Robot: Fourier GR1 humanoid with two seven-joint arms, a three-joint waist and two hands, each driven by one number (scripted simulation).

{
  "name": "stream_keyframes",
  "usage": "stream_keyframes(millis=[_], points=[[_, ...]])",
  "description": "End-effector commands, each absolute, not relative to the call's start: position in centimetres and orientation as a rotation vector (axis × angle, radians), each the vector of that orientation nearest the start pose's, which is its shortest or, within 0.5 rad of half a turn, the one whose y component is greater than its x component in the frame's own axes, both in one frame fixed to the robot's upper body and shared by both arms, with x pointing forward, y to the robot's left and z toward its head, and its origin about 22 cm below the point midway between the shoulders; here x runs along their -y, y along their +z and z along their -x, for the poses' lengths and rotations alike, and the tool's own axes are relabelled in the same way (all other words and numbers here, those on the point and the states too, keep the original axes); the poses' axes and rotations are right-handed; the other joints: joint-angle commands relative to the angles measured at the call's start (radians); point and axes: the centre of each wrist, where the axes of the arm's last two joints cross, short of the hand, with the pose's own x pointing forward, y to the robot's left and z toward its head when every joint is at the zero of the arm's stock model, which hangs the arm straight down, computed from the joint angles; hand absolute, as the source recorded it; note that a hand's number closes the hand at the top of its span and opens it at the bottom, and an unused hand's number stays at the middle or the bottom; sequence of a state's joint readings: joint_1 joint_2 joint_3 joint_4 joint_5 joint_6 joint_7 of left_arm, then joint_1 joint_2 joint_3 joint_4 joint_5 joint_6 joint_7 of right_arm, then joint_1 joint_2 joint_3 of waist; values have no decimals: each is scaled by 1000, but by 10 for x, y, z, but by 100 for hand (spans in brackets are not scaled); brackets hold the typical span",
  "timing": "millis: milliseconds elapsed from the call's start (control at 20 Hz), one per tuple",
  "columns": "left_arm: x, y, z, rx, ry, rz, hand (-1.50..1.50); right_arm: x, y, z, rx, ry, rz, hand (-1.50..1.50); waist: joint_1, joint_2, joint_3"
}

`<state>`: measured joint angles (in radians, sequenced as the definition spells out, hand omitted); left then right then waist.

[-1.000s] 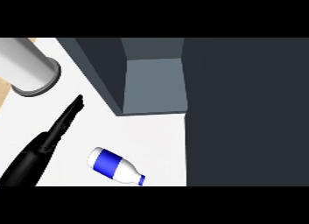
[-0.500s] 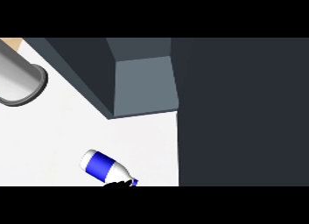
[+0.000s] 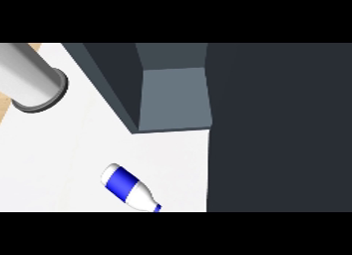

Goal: Pick up the bottled water, place it into the cabinet and close the cabinet

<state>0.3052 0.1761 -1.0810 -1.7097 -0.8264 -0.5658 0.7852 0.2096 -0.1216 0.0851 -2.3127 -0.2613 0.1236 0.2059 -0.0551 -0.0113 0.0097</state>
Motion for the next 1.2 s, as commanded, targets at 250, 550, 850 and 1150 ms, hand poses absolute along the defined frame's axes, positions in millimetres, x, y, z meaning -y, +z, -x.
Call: stream_keyframes(millis=[250, 550, 850, 1150], points=[[2, -3, 5, 537, -1821, -128, -150, 249, 157, -116, 1882, 121, -262, -150, 23, 0, -9], [1, -3, 1, 549, -1815, -131, -150, 253, 154, -112, 1877, 104, -291, -150, 19, 1, -9], [-3, -3, -21, 598, -1801, -218, -150, 255, 158, -106, 1873, 117, -292, -150, 13, 5, -10], [-1, 14, -20, 704, -1805, -260, -150, 258, 155, -102, 1906, 102, -288, -150, 16, 3, -10]])
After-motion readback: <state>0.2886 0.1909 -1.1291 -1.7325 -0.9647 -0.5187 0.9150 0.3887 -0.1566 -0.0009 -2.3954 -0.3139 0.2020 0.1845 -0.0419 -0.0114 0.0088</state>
